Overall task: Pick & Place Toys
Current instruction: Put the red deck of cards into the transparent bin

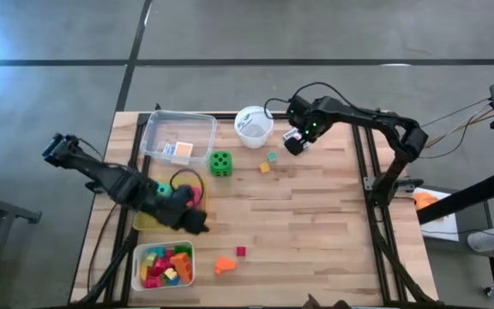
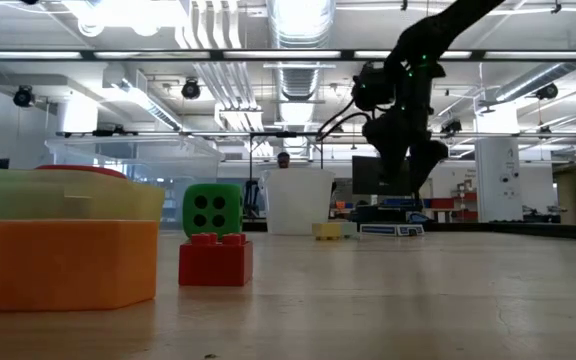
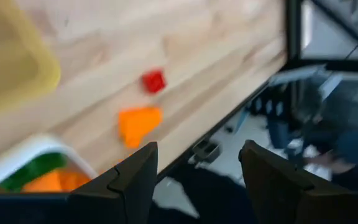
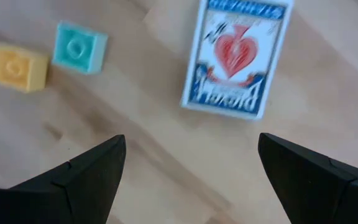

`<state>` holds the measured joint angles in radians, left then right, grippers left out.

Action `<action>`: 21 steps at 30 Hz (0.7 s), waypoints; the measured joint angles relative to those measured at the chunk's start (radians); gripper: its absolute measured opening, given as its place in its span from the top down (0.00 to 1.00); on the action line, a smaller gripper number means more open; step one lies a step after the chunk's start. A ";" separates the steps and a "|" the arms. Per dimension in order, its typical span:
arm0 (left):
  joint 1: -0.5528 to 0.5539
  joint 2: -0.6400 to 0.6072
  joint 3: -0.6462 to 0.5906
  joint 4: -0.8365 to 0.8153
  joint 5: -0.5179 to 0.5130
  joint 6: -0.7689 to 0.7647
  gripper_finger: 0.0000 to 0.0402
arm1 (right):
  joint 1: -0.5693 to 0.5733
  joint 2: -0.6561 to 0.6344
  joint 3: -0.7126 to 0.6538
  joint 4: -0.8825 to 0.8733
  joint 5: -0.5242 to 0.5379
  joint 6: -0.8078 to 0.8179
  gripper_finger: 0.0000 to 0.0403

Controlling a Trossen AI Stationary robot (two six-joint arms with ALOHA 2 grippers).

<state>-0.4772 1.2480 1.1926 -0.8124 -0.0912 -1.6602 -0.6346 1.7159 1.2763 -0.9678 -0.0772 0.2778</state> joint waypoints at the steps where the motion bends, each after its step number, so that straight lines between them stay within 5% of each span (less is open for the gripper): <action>1: 0.024 0.000 0.013 -0.002 -0.005 0.015 0.45 | -0.007 0.000 -0.008 0.021 0.000 0.002 0.10; 11: 0.227 0.000 0.134 0.002 -0.029 0.248 0.45 | -0.037 0.001 -0.099 0.162 0.011 0.032 0.10; 21: 0.271 0.000 0.158 0.000 -0.016 0.325 0.45 | -0.055 0.002 -0.107 0.218 0.051 0.063 0.10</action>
<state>-0.2058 1.2484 1.3506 -0.8127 -0.1070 -1.3356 -0.6898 1.7175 1.1690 -0.7499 -0.0261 0.3408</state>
